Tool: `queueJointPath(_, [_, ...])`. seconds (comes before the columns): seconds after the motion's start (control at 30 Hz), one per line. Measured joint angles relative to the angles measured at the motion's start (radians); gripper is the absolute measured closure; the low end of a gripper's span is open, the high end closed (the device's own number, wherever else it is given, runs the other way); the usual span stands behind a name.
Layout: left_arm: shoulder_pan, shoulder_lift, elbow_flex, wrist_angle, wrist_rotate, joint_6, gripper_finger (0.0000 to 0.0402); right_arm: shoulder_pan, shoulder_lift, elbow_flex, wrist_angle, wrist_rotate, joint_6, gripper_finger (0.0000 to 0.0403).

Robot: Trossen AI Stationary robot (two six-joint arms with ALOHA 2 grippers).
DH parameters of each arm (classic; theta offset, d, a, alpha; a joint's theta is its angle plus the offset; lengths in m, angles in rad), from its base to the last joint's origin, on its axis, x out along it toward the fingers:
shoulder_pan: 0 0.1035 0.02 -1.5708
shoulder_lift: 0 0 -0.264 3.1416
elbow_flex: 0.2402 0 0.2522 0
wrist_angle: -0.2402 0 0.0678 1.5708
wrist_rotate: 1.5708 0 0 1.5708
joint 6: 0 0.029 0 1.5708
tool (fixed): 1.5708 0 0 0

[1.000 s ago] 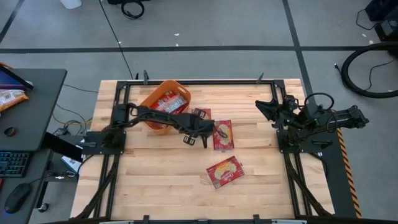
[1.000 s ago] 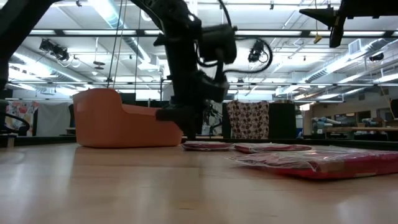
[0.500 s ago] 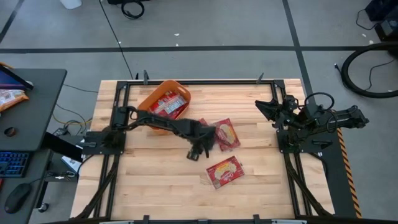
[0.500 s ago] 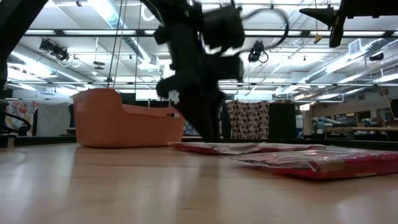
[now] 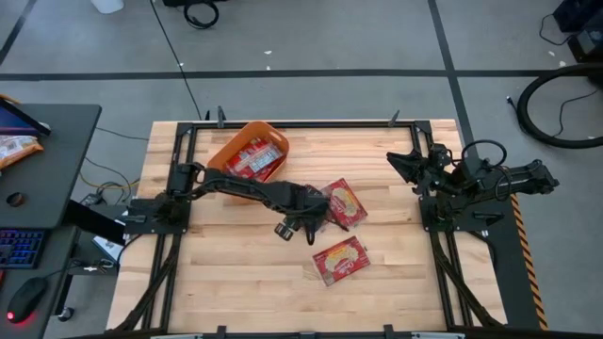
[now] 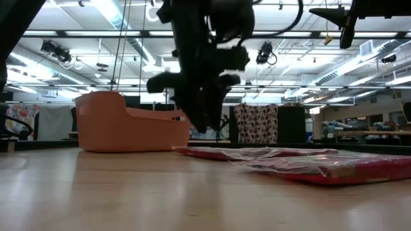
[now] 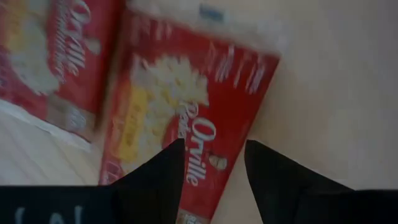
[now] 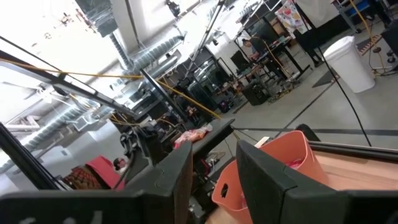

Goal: Sort popcorn bags into baskets
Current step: Put the red popcorn bag into the orange bin

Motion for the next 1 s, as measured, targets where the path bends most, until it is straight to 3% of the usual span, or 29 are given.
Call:
queueJointPath(0.2, [-0.002, 0.0, -0.077, 0.01, -0.037, 0.039, 0.023, 0.0, 0.0, 0.0, 0.0, -0.005, 0.0, 0.0273])
queueJointPath(0.33, [-0.005, 0.0, -0.126, 0.061, -0.137, 0.041, 0.023, 0.0, 0.0, 0.0, 0.0, -0.005, 0.0, 0.0273])
queueJointPath(0.6, [-0.002, -0.003, -0.199, 0.117, -0.175, 0.005, 0.0234, 0.0, 0.0, 0.0, 0.0, -0.005, 0.0, 0.0273])
queueJointPath(0.73, [-0.003, -0.003, -0.204, 0.125, -0.19, -0.065, 0.0279, 0.0, 0.0, 0.0, 0.0, -0.005, 0.0, 0.0273])
queueJointPath(0.9, [-0.003, -0.005, -0.188, 0.105, -0.186, -0.176, 0.0378, 0.0, 0.0, 0.0, 0.0, -0.004, -0.005, 0.0273])
queueJointPath(1.0, [0.001, -0.004, -0.158, 0.059, -0.176, -0.242, 0.0391, 0.0, 0.0, 0.0, 0.0, -0.004, -0.006, 0.0273])
